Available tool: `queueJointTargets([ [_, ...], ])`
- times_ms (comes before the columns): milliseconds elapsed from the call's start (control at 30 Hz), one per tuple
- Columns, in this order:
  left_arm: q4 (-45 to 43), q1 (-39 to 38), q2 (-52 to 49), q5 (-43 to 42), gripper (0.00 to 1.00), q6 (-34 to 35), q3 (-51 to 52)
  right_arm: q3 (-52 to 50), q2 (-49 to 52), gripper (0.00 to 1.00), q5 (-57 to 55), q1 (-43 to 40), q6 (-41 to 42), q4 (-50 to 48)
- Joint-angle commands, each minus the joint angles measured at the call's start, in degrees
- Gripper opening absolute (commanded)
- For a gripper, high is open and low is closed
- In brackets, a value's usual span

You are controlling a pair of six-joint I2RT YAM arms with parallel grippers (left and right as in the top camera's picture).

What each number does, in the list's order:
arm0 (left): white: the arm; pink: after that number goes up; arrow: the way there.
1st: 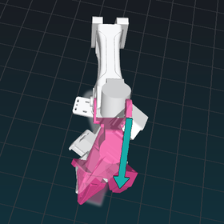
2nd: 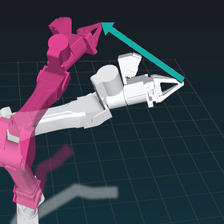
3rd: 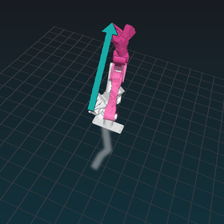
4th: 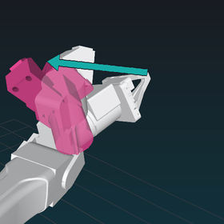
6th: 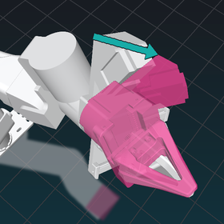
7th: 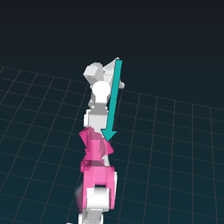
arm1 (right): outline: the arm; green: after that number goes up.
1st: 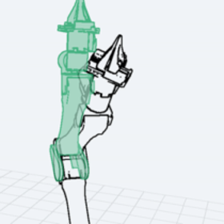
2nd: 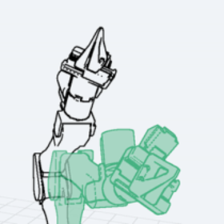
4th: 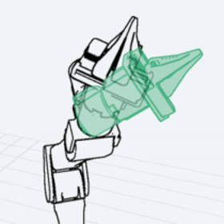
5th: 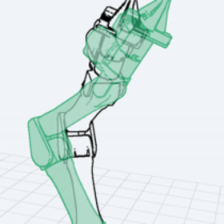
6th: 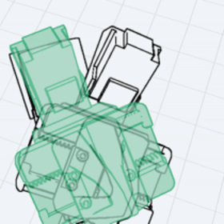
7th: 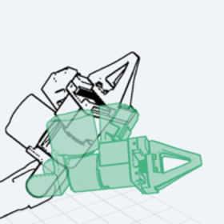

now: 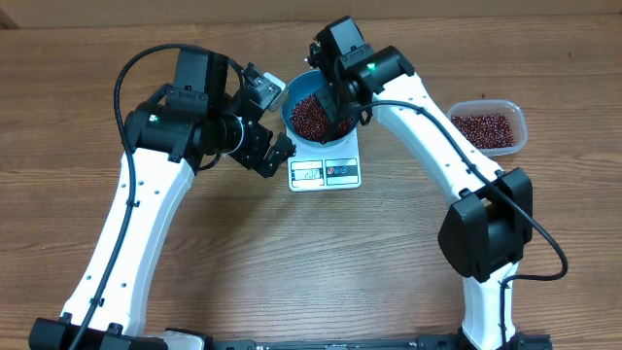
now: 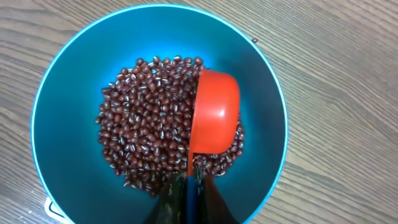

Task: Scoop item into bowl and weigh 150g on scale
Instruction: 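Tip the red scoop over the teal bowl, pouring beans in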

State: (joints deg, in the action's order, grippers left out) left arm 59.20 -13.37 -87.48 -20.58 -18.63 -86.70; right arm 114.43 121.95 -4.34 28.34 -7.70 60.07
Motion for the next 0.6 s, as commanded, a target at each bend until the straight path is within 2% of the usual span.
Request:
queueJointTargets([
  [0,0.2,0.2,1.2,0.2,1.00,-1.1,0.3,1.6,0.8,0.04,4.3,-2.0,0.5,0.5],
  [567,0.2,0.2,1.2,0.2,1.00,-1.1,0.3,5.3,-0.5,0.04,22.9,-9.7,1.5,3.5],
])
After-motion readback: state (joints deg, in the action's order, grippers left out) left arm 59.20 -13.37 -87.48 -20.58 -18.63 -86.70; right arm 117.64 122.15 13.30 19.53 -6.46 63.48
